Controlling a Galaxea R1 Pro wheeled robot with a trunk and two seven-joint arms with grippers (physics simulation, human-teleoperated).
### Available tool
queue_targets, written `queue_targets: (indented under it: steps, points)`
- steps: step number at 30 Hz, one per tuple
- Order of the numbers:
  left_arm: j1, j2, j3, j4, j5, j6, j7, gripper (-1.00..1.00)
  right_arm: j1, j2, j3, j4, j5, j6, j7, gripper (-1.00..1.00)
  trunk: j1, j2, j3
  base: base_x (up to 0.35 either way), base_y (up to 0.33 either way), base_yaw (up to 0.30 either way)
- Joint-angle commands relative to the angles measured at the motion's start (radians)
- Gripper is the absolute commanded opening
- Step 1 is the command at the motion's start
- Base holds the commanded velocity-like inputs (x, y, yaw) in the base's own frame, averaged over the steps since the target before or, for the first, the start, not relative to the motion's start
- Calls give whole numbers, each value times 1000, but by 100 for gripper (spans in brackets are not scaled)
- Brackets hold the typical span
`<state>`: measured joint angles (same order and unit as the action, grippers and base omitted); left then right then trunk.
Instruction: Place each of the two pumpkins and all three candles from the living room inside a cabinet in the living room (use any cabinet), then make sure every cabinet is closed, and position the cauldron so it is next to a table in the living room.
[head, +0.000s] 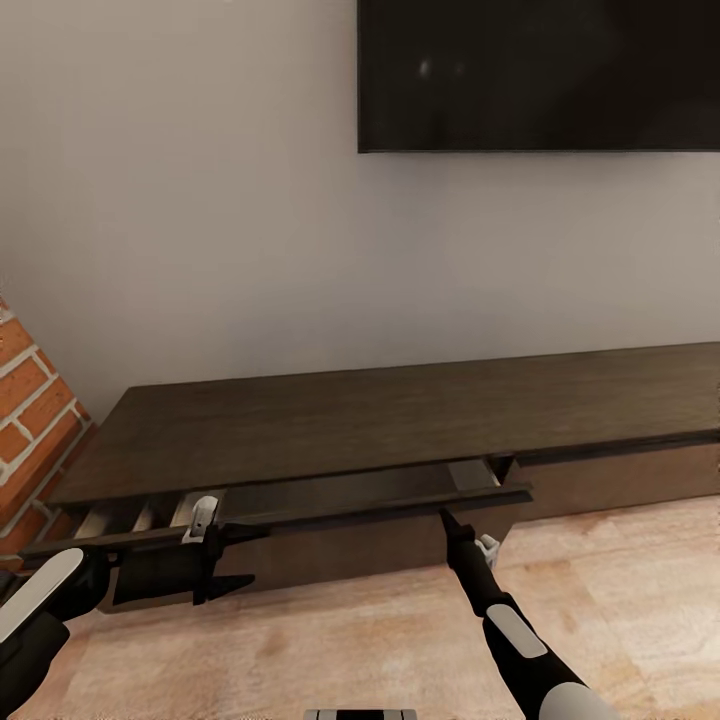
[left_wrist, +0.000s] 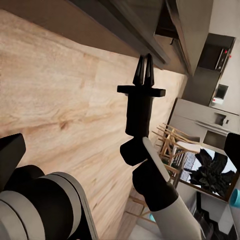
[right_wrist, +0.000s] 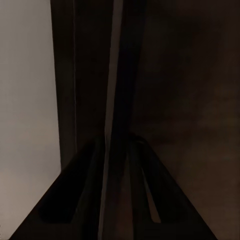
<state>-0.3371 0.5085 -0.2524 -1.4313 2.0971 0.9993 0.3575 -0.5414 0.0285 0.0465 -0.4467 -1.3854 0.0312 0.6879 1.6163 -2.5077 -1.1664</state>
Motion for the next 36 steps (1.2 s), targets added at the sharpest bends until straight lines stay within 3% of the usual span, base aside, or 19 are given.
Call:
queue_targets:
  steps: [1, 36]
  points:
    - [0, 1, -1, 0, 11, 0, 9, 100, -1, -1, -5, -12, -24, 7, 12, -100, -1, 0, -1, -38, 0, 0]
    - [0, 1, -2, -3, 11, -1, 9, 100, -1, -4, -5, -12, -23, 8, 9, -100, -1, 0, -1, -80, 0, 0]
